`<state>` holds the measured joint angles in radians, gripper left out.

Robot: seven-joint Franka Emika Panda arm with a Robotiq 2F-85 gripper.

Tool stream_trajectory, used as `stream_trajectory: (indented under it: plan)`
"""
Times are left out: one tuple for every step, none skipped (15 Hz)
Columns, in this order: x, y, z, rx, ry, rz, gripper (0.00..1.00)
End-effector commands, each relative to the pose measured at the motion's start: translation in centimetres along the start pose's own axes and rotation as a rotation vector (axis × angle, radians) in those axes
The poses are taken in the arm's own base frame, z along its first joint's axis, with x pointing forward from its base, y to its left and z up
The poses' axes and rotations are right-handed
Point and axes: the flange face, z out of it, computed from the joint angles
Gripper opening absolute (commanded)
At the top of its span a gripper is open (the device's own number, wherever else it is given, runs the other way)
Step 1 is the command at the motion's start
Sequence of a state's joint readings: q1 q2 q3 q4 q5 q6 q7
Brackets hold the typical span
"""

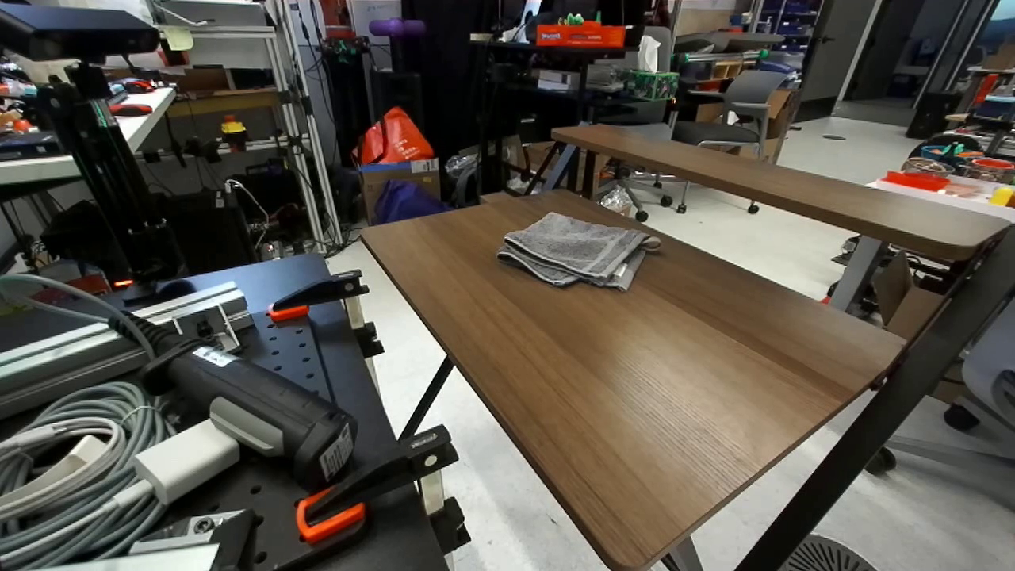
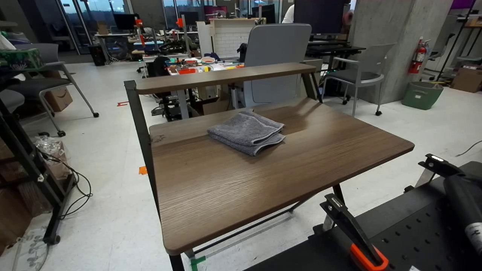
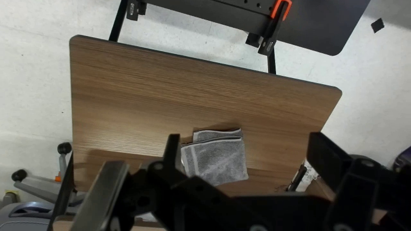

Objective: Push the towel to the right

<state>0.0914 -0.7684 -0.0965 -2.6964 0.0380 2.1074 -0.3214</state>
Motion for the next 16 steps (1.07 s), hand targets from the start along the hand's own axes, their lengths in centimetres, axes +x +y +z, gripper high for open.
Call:
stream_trajectory:
  plan:
    - [2.7, -3.0, 4.6, 0.009, 0.02, -0.003, 1.0]
    - [3.6, -4.1, 6.3, 0.008, 0.021, -0.008, 1.0]
    - [4.7, -5.1, 7.9, 0.0, 0.025, -0.008, 1.0]
    - [5.6, -6.0, 9.5, -0.008, 0.03, -0.007, 1.0]
    - [6.9, -7.0, 11.2, -0.016, 0.024, -0.003, 1.0]
    - [7.7, -7.7, 12.6, -0.026, 0.019, 0.003, 1.0]
    - [8.6, -8.3, 14.1, -0.035, 0.01, 0.009, 1.0]
    - [9.7, -8.7, 15.5, -0.045, 0.003, 0.012, 1.0]
    - [10.8, -8.9, 16.7, -0.046, -0.009, 0.017, 1.0]
    - [12.1, -8.7, 17.9, -0.05, -0.017, 0.027, 1.0]
    - [13.4, -8.3, 19.1, -0.053, -0.031, 0.038, 1.0]
    - [14.7, -8.0, 20.4, -0.058, -0.042, 0.046, 1.0]
    - [16.1, -7.3, 21.7, -0.068, -0.055, 0.057, 1.0]
    - [17.3, -6.8, 22.5, -0.079, -0.064, 0.067, 1.0]
    - [18.6, -6.3, 23.5, -0.084, -0.071, 0.077, 1.0]
    - [19.7, -5.9, 24.5, -0.083, -0.078, 0.087, 1.0]
